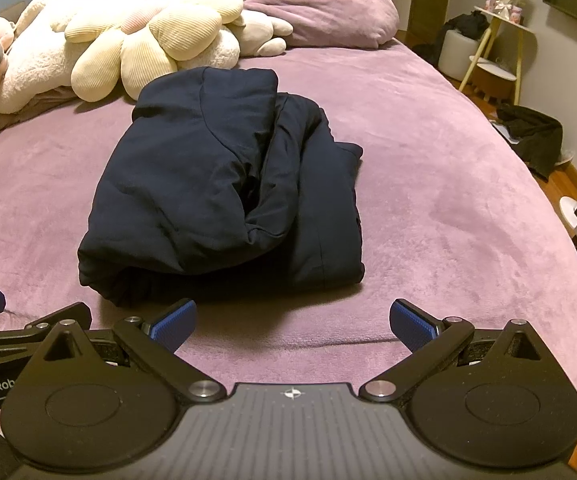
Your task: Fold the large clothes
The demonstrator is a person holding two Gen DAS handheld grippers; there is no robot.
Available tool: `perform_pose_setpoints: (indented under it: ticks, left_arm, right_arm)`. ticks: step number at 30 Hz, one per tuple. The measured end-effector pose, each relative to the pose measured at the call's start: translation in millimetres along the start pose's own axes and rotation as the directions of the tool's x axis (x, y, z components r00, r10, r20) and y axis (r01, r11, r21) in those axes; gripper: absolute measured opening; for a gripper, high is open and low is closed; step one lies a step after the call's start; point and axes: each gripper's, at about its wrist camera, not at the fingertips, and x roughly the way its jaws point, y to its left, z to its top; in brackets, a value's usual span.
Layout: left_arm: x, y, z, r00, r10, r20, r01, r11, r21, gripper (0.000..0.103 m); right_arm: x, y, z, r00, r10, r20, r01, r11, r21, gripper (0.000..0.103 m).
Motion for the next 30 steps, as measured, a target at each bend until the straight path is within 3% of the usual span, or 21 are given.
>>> perform_pose_setpoints:
  ticks: [8, 30]
  left_arm:
    - [1.5, 0.6, -0.8, 0.999, 0.003, -0.032, -0.003, 1.0, -0.012, 0.103]
    - [0.5, -3.1, 0.3, 0.999, 0.013, -0.03, -0.013, 1.0, 0.008, 0.103]
  right_arm:
    - [-1.9, 1.6, 1.6, 1.0, 0.004, 0.004, -0.004, 1.0, 0.001, 0.103]
    - [-3.4, 2.1, 4.2, 1.0, 0.003, 0.007, -0.003, 1.0, 0.004, 0.103]
